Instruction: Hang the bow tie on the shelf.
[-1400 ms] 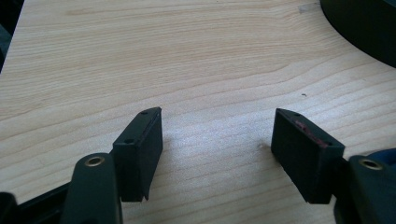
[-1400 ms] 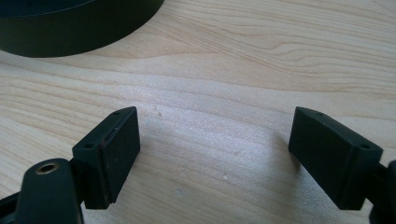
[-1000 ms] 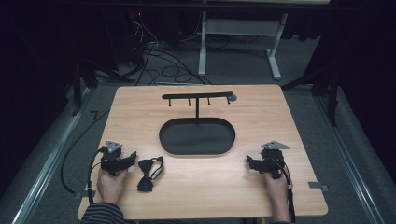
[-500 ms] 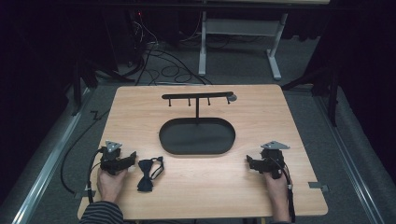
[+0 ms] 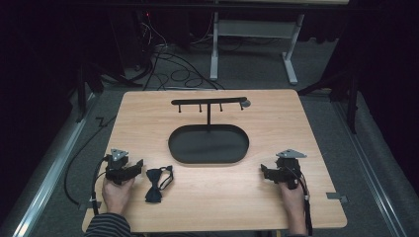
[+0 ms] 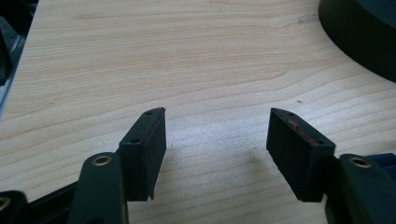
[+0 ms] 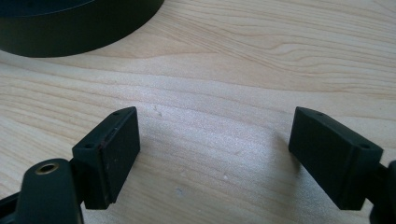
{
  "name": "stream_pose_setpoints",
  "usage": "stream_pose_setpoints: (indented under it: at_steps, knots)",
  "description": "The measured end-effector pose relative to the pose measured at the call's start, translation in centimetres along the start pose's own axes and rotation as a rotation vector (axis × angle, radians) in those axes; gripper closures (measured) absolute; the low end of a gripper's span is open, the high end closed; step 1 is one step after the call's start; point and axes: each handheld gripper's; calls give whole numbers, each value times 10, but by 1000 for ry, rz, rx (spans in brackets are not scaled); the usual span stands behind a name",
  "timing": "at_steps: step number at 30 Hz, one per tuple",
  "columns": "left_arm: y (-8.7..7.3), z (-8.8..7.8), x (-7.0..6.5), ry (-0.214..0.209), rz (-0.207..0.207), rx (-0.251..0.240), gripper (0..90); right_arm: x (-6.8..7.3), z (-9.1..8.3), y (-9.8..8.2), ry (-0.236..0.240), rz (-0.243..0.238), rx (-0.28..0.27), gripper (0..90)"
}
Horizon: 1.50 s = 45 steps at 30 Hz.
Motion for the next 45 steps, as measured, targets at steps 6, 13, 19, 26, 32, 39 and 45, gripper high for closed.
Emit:
stream_pose_setpoints:
  at_steps: [6, 13, 19, 26, 32, 39, 45]
  knots:
    - [2, -14, 4, -30, -12, -13, 414, 0, 0, 0, 0, 2, 0, 175]
    - [1, -26, 1, -52, 13, -11, 442, 0, 0, 0, 1, 3, -1, 177]
    - [-2, -41, -2, -90, -13, -41, 455, 0, 0, 0, 1, 2, 0, 177]
    - [-6, -60, -18, -141, 40, -47, 457, 0, 0, 1, 2, 0, 0, 177]
    - [-9, -73, -22, -186, 84, -62, 454, 0, 0, 1, -2, 6, 2, 178]
    - [-12, -79, -29, -213, 107, -63, 455, 1, 1, 1, -2, 7, 2, 177]
    - [-14, -81, -36, -246, 108, -87, 467, 1, 1, 1, -3, 8, 2, 178]
Point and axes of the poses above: each handheld gripper's, and its own axes: z roughly forward along the jaws, y roughly out of its top, x roughly to its left, and after that the axes turned 15 degrees about x, right-handed
